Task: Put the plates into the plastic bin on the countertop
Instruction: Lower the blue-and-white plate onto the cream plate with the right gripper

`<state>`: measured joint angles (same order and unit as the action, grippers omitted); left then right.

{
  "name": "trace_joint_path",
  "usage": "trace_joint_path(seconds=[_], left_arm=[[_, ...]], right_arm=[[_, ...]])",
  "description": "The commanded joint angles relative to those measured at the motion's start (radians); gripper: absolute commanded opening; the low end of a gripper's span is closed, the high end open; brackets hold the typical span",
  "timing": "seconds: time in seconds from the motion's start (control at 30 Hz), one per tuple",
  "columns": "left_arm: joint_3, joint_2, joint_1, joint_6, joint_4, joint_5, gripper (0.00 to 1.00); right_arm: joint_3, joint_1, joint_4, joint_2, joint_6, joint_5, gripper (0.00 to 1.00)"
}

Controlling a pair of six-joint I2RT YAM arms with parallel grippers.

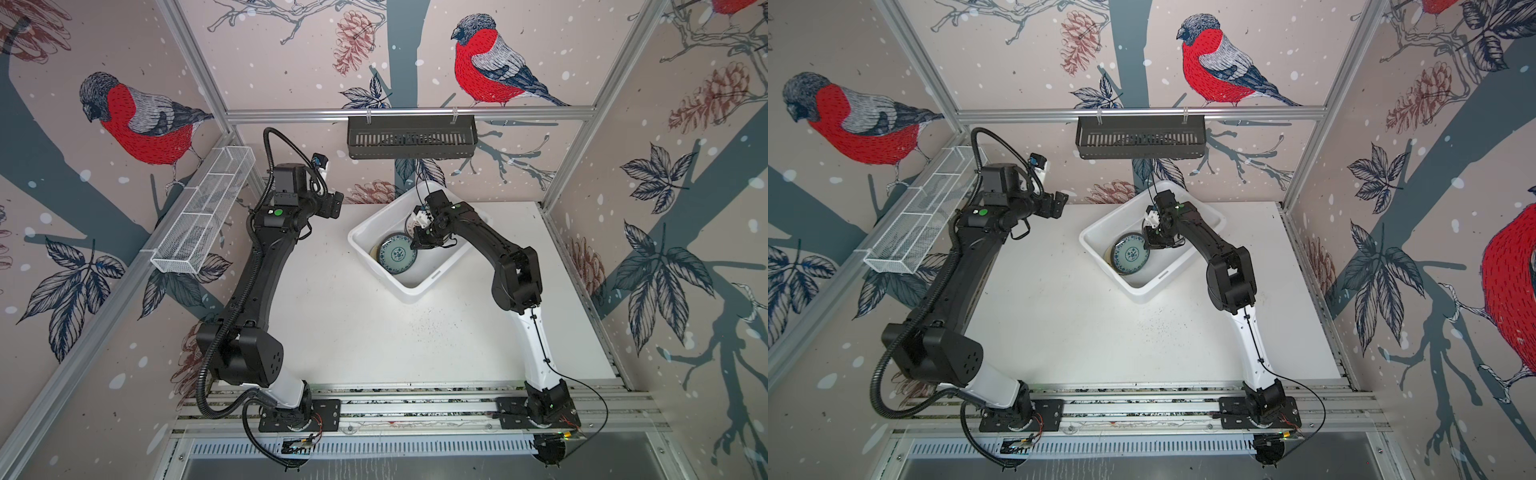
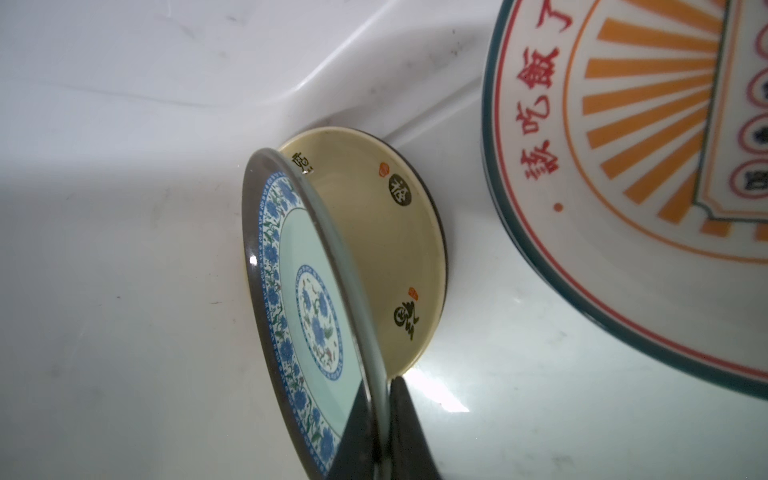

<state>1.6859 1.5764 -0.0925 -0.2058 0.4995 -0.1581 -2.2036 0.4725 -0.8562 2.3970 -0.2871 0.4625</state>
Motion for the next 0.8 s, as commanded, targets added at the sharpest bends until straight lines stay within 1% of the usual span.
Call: trace_joint_path(seconds=[0.0,0.33,0.77], left_arm=[[-0.007,-0.003,0.001,0.014,-0.012,-0.036,0.89],[-0.018,0.002,0.000,0.020,-0.009,-0.053,0.89],[0.000,0.014,0.009,0.024,-0.021,-0.086,0.89]], right_arm=[[0.001,-0.001,0.036,0.004,-0.027,0.013,0.09],[0.008,-0.005,0.066,0.030,-0.066,0.041,0.10],[0.030,-0.002,0.066,0.030,-0.069,0.042,0.12]])
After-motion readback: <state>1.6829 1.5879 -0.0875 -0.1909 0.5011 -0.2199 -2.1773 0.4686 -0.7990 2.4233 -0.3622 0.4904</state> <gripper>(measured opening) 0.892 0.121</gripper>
